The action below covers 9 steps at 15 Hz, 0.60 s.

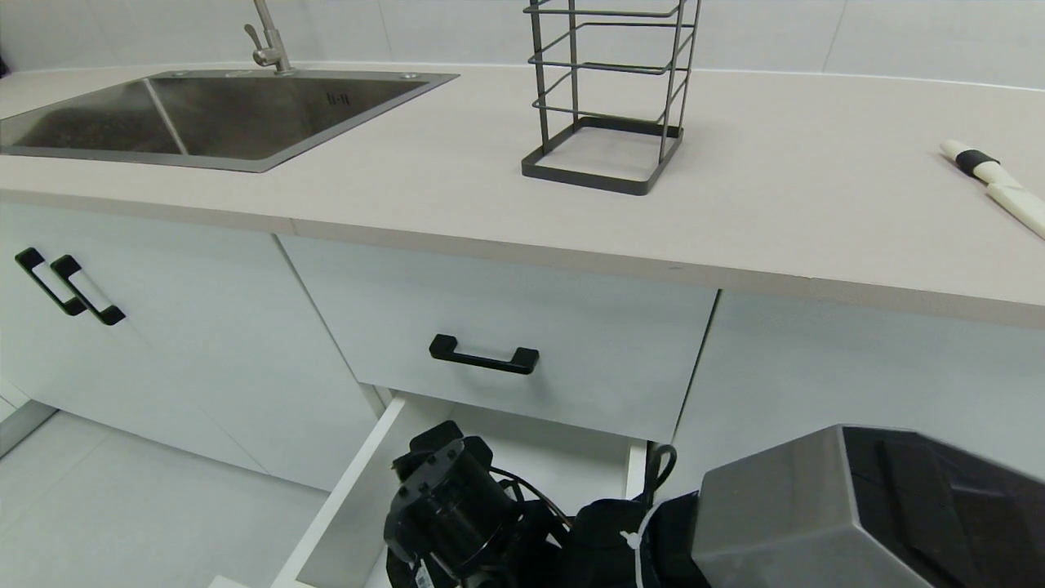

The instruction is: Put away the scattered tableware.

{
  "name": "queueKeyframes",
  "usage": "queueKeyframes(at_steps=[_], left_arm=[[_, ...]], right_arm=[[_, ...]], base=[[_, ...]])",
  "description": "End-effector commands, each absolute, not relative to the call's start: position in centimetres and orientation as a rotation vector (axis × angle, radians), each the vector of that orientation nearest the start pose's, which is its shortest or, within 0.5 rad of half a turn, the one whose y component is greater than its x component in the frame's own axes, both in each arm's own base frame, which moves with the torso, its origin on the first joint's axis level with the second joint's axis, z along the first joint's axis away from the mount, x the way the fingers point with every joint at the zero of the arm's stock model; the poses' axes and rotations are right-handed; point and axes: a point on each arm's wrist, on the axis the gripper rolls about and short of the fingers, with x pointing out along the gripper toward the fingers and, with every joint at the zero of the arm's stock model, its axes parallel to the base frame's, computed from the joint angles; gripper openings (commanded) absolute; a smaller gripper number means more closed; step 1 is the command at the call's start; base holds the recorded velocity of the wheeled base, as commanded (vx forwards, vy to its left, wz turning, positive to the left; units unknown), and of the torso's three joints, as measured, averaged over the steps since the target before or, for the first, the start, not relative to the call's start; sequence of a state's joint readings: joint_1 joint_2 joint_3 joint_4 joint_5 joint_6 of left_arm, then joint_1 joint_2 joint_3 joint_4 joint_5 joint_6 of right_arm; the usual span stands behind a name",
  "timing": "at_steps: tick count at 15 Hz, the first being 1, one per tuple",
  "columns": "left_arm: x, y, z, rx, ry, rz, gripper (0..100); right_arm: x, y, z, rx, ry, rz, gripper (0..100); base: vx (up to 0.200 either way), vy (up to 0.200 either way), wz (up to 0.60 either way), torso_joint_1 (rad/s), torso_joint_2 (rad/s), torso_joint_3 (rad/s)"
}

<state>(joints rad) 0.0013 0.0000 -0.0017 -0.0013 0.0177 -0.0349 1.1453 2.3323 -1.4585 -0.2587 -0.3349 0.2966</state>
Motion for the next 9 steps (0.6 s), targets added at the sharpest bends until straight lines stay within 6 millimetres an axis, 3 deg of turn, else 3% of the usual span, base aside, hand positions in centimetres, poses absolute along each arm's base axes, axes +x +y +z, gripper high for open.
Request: queueKeyframes(at_steps=[1,4,6,9], left_arm=[[-2.3,0.0,7.6,-0.035,-0.003,0.020,100],[-2.3,0.0,7.6,-0.035,-0.003,0.020,100],[-2.3,0.0,7.6,-0.035,-0.005,0.020,100],[-2.3,0.0,7.6,-0.035,-0.003,0.020,100]], right_arm=[[18.8,41.2,8.7,-0.141,0.556,0.720,100],[18.5,40.9,9.9,-0.132,0.533,0.717,100],[18.0,40.5,12.0,-0.105,0.511,0.730,100],[15.9,38.9,17.1,-0.020,0.505,0.711,100]], base=[[0.000,0.000,0.00,0.000,0.00,0.000],[0.000,0.000,0.00,0.000,0.00,0.000],[0.000,0.000,0.00,0.000,0.00,0.000],[0.000,0.000,0.00,0.000,0.00,0.000]])
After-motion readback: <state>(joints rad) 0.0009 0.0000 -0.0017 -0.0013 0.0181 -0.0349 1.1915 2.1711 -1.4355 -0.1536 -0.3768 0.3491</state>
